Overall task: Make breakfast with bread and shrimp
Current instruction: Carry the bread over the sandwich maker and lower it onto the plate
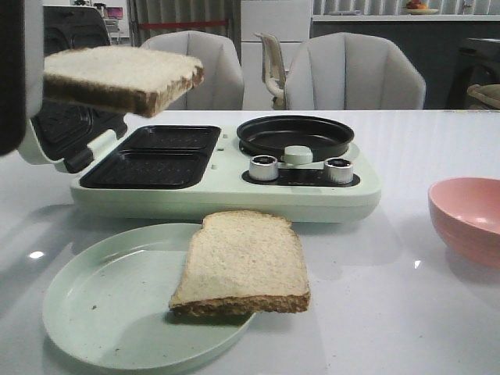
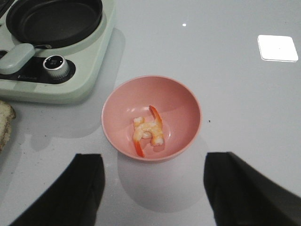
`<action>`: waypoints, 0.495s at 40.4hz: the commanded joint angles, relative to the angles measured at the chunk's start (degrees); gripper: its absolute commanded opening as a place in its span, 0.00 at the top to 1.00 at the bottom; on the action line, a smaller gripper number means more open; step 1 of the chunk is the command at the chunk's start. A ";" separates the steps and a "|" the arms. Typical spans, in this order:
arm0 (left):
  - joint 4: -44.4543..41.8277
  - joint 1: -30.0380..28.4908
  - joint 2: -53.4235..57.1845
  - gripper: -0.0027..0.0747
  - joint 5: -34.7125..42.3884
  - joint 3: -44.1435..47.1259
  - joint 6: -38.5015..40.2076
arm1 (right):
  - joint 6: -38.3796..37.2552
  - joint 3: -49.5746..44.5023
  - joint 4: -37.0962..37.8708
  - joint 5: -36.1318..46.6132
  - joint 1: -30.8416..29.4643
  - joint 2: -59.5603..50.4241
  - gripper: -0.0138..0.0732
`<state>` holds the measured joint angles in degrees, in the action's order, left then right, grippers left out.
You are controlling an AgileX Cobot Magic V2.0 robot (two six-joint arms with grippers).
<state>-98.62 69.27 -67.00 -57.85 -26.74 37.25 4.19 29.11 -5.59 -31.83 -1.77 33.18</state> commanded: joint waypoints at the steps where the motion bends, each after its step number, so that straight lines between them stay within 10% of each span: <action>1: -4.52 -4.12 0.74 0.84 0.66 -4.52 1.02 | 0.30 1.70 0.31 4.36 0.15 0.43 0.20; 20: -7.72 -27.40 -12.69 0.84 22.47 -21.22 1.02 | 0.30 1.70 0.31 4.36 0.15 0.43 0.20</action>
<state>-102.13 44.71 -78.44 -36.89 -43.40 37.25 4.19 29.11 -5.59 -31.83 -1.77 33.18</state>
